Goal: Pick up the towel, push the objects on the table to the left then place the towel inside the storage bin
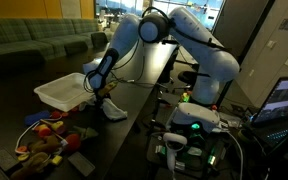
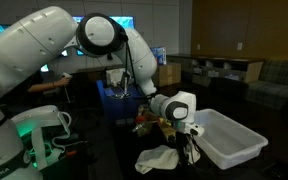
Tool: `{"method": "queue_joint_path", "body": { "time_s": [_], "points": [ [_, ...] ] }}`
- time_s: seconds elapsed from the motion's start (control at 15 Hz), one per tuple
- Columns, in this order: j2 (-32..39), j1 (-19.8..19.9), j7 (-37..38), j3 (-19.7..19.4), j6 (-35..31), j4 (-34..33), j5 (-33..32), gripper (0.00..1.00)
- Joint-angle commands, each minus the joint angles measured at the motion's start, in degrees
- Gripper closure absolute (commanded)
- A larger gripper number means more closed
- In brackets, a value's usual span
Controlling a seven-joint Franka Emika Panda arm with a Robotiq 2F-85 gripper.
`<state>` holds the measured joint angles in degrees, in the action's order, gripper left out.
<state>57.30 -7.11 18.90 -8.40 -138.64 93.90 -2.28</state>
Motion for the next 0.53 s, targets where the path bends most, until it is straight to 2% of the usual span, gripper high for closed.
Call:
{"method": "queue_joint_path", "body": {
  "time_s": [0.0, 0.47],
  "points": [
    [3.90, -0.91, 0.03, 0.21, -0.59, -4.78, -1.20, 0.90],
    [8.06, -5.30, 0.03, 1.23, -1.10, -12.80, -3.66, 0.90]
  ]
}}
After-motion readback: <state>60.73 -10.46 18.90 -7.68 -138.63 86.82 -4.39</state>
